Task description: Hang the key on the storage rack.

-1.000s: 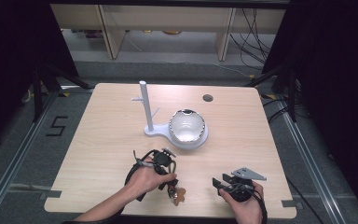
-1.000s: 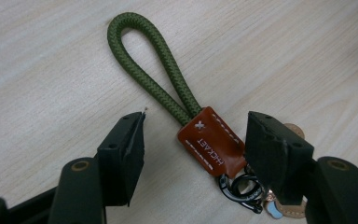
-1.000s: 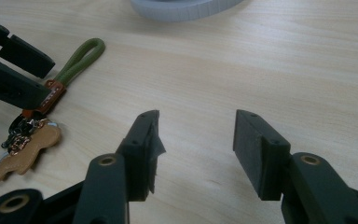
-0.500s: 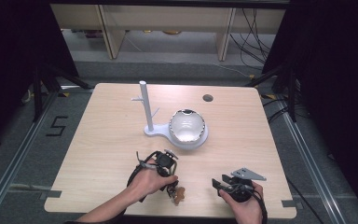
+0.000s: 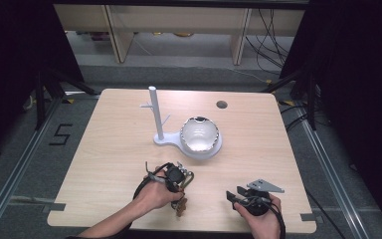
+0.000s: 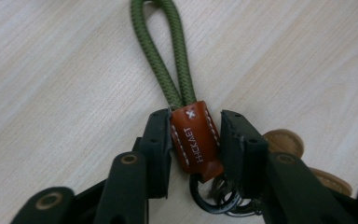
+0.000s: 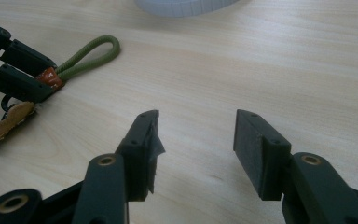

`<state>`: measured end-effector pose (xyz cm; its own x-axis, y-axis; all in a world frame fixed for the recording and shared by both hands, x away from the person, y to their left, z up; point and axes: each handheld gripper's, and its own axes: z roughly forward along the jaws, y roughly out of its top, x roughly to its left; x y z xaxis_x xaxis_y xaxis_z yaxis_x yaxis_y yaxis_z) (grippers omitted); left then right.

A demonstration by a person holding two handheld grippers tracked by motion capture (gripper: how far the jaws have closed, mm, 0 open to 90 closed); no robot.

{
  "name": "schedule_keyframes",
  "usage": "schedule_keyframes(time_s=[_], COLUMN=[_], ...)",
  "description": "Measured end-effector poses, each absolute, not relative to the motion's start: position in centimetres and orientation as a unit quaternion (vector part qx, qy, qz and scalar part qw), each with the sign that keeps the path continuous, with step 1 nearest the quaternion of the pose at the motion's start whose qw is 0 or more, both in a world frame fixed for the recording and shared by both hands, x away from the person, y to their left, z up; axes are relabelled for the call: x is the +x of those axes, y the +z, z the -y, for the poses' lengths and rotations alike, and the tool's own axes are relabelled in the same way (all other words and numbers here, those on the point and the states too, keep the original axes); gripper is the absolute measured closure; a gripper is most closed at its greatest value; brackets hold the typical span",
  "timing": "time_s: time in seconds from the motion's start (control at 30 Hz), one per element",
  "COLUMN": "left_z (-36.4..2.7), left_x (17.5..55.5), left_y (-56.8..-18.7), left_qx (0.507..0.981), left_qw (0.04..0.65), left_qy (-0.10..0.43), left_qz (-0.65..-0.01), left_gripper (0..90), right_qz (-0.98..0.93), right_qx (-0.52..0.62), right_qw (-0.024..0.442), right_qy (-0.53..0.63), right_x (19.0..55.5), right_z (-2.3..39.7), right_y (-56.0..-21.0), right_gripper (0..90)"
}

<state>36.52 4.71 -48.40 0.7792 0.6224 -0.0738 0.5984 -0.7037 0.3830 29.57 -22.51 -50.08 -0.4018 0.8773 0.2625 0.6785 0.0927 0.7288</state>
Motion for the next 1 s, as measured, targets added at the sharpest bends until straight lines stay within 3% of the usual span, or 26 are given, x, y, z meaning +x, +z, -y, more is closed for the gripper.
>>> schedule_keyframes(time_s=[0.33, 0.47, 1.0], left_z=[-4.9, -5.1, -6.6], left_x=[36.4, 36.0, 35.1], left_y=[-48.1, -48.5, -47.7], left_qx=[0.931, 0.919, 0.916], left_qw=[0.217, 0.251, 0.286], left_qy=[0.038, 0.037, 0.052], left_qz=[-0.291, -0.301, -0.276], left_gripper=[76.0, 76.7, 79.2], right_qz=[-0.739, -0.736, -0.736], right_qx=[0.515, 0.52, 0.522], right_qw=[0.13, 0.131, 0.138], right_qy=[0.416, 0.414, 0.409], right_x=[29.8, 29.8, 29.7], right_z=[22.9, 22.9, 23.0], right_y=[-50.2, -50.3, -50.2], right_gripper=[51.0, 51.0, 50.6])
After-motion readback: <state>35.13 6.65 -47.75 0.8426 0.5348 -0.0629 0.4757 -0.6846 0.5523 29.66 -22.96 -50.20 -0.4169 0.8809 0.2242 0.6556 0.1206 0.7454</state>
